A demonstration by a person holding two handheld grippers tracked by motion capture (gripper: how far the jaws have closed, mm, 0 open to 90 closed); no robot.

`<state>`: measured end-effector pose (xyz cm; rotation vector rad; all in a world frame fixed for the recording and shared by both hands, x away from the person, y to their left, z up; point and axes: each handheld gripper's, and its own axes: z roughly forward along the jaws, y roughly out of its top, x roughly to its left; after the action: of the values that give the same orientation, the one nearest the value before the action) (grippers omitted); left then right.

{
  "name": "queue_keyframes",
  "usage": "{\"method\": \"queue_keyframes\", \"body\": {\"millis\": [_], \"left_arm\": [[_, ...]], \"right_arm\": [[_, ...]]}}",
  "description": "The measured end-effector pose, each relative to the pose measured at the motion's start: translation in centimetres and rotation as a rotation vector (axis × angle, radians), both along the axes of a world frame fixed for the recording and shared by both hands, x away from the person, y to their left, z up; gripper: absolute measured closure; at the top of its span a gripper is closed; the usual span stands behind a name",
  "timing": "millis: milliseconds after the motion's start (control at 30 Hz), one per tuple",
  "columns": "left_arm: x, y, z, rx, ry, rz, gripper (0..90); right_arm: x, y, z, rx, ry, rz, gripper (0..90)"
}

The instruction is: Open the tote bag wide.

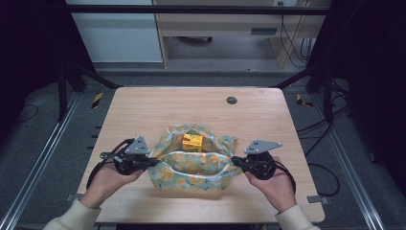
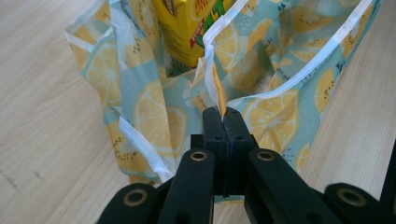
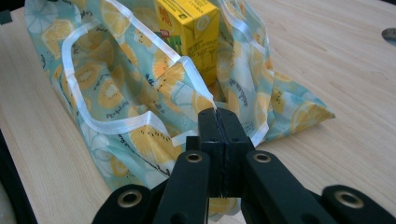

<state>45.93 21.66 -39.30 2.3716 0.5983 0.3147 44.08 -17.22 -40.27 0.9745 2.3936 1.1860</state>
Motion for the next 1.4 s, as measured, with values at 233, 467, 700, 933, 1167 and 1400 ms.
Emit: {"method": "queue_keyframes", "body": {"millis": [233, 467, 700, 933, 1167, 1400], "left_arm": [[0.3, -0.3, -1.8, 0.025, 0.031, 0.002, 90.0], [0.5, -0.7, -3.4, 0.049, 0.057, 0.001, 90.0], [0.6, -1.0, -4.7, 0.055, 0.070, 0.006, 90.0], [0.7, -0.9, -5.7, 0.051, 0.086, 0.018, 90.0], [0.7, -0.8, -6.5, 0.044, 0.092, 0.020, 90.0], [0.4, -1.0, -6.7, 0.046, 0.087, 0.012, 90.0]], "right_arm": [[0.5, 0.0, -1.6, -0.012, 0.034, -0.010, 89.7], [0.8, 0.0, -3.2, -0.021, 0.069, -0.020, 89.7], [1.2, 0.1, -4.6, -0.048, 0.104, -0.026, 89.6], [1.4, 0.0, -5.8, -0.073, 0.130, -0.039, 89.6], [1.5, 0.1, -6.6, -0.093, 0.141, -0.041, 85.8], [1.2, 0.3, -4.5, -0.079, 0.087, -0.029, 69.1]]}}
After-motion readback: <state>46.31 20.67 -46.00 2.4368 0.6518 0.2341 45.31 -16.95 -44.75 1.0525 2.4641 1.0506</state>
